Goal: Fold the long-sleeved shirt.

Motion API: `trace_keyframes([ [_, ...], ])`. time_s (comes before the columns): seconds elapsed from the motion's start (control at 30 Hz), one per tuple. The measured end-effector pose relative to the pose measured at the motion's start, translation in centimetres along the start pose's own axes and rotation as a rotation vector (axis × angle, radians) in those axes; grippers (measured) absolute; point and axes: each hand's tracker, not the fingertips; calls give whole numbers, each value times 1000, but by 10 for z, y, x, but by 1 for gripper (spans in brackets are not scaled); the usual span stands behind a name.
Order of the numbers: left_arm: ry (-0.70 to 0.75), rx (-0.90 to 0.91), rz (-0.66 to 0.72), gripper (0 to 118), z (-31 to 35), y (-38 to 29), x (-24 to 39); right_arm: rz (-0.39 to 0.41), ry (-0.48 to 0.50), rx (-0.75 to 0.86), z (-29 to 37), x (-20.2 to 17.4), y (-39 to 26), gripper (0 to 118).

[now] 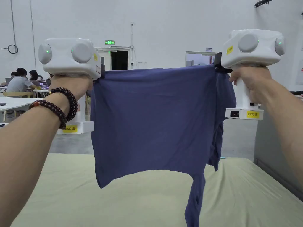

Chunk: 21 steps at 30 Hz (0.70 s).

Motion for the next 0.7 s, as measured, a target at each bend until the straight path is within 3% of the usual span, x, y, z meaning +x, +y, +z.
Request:
trace_keyframes([
  [0.2, -1, -87, -9, 0, -25, -53, -4, -6, -20, -108, -26, 7, -68, 3],
  [0.5, -11, -316, 23, 0, -60, -227, -24, -40, -25, -365, -54, 9, -264, 3],
  [0.7, -10, -345, 52, 0, -41, -255, -42, 3, 5, -380, -36, 3, -291, 3],
])
